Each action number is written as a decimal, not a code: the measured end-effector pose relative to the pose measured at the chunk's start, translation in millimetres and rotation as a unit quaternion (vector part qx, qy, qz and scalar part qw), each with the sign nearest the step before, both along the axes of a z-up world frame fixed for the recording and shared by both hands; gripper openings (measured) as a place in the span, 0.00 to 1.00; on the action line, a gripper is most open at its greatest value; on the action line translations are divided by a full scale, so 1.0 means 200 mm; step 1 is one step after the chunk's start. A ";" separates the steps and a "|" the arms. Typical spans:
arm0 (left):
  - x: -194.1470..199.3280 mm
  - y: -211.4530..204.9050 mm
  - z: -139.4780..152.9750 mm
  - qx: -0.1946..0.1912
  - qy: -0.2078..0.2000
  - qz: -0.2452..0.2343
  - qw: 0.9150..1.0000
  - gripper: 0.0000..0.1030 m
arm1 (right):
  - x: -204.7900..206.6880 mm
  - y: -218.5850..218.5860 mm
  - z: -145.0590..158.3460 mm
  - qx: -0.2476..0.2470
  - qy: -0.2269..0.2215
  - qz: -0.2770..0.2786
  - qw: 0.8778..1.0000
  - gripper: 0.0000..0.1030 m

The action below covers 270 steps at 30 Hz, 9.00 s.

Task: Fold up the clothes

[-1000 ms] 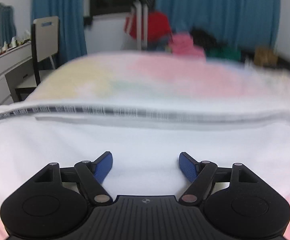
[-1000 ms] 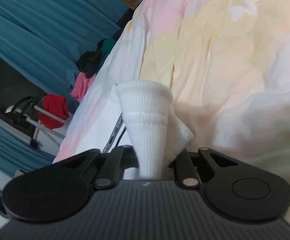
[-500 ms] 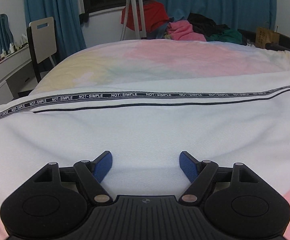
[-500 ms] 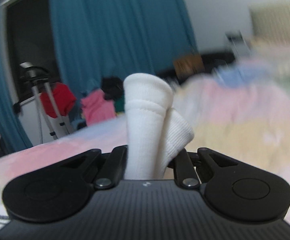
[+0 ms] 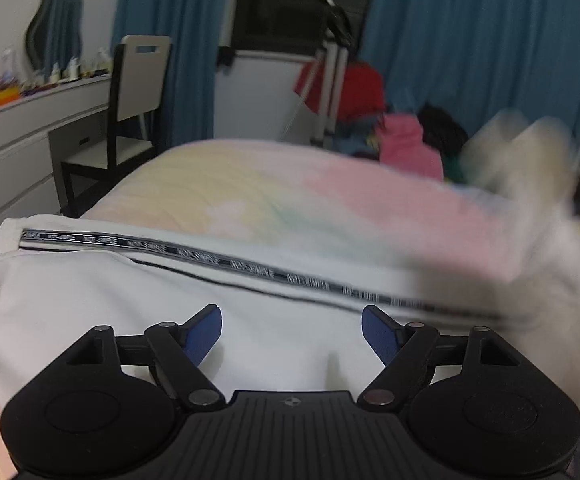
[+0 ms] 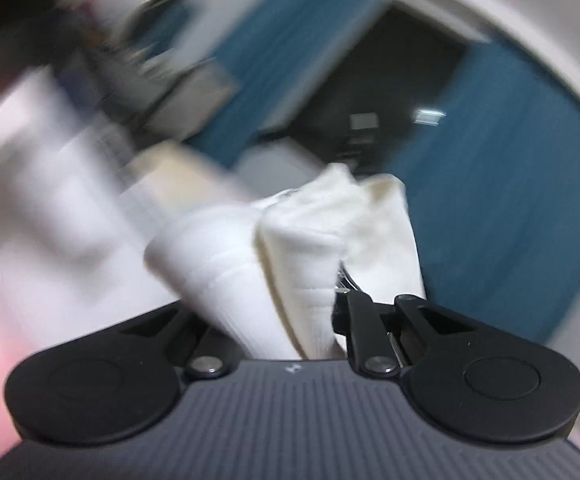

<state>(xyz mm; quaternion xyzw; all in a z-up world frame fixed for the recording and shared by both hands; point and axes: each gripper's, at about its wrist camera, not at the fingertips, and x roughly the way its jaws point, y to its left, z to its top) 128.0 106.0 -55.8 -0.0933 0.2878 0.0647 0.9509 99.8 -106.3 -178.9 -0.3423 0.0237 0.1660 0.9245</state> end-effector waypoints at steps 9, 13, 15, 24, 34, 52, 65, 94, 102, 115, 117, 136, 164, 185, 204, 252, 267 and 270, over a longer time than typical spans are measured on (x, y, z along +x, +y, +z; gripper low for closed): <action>-0.03 0.14 0.04 -0.075 -0.011 0.002 0.997 0.77 | -0.03 0.12 -0.11 -0.037 0.052 0.008 0.998 0.14; -0.02 0.20 0.03 -0.100 -0.019 0.002 0.995 0.77 | -0.03 0.25 -0.02 0.003 0.059 0.003 0.998 0.14; -0.02 0.24 0.02 -0.113 -0.023 0.003 0.993 0.77 | 0.00 0.33 -0.01 0.018 0.078 -0.006 0.997 0.14; -0.01 0.16 -0.02 -0.116 -0.021 -0.051 0.992 0.77 | 0.02 0.32 0.11 0.029 0.190 0.021 0.981 0.45; -0.06 -0.04 -0.09 -0.058 -0.016 -0.105 0.993 0.77 | -0.17 -0.21 0.44 0.217 0.267 0.013 0.939 0.67; -0.05 -0.20 -0.33 0.030 0.061 -0.081 0.994 0.78 | 0.24 -0.39 0.13 0.291 0.275 -0.170 0.900 0.69; -0.45 0.23 -0.10 -0.186 0.106 0.057 0.975 0.89 | 0.20 -0.39 0.15 0.292 0.276 -0.170 0.900 0.69; -0.22 1.11 -0.09 -0.228 -0.074 0.295 0.925 0.17 | 0.28 -0.26 0.13 0.264 0.271 -0.152 0.913 0.67; -0.09 0.59 0.29 -0.079 -0.170 0.212 0.959 0.13 | 0.26 -0.50 0.28 0.331 0.239 -0.204 0.890 0.67; 0.02 -0.83 0.36 0.012 -0.268 0.055 0.962 0.13 | 0.27 -0.96 0.37 0.415 0.184 -0.332 0.827 0.66; 0.05 -1.06 0.24 0.047 -0.261 0.020 0.964 0.15 | 0.26 -1.00 0.38 0.440 0.179 -0.320 0.820 0.66; 0.28 -1.32 -0.22 0.243 -0.048 -0.184 0.951 0.75 | 0.45 -1.20 0.09 0.682 0.381 -0.119 0.612 0.69; -0.16 -0.71 -0.10 0.243 -0.005 -0.294 0.925 0.21 | 0.35 -0.98 0.25 0.541 0.270 -0.152 0.782 0.46; -0.10 -0.37 -0.05 0.046 0.076 -0.236 0.968 0.23 | 0.46 -0.88 0.00 0.537 0.418 -0.141 0.719 0.80; 0.01 0.18 -0.12 -0.276 0.117 -0.048 0.953 0.76 | 0.32 -0.82 0.21 0.518 0.340 -0.171 0.766 0.37; 1.38 -1.76 0.41 -0.306 0.072 -0.255 0.915 0.41 | 0.76 -2.45 0.69 0.644 0.170 -0.288 0.688 0.35; 1.49 -1.75 -0.33 -0.207 0.093 -0.324 0.918 0.48 | 0.63 -2.23 -0.10 0.685 0.116 -0.376 0.613 0.39; 1.44 -1.75 -0.35 -0.179 0.092 -0.320 0.926 0.65 | 0.60 -2.24 -0.19 0.696 0.129 -0.383 0.594 0.45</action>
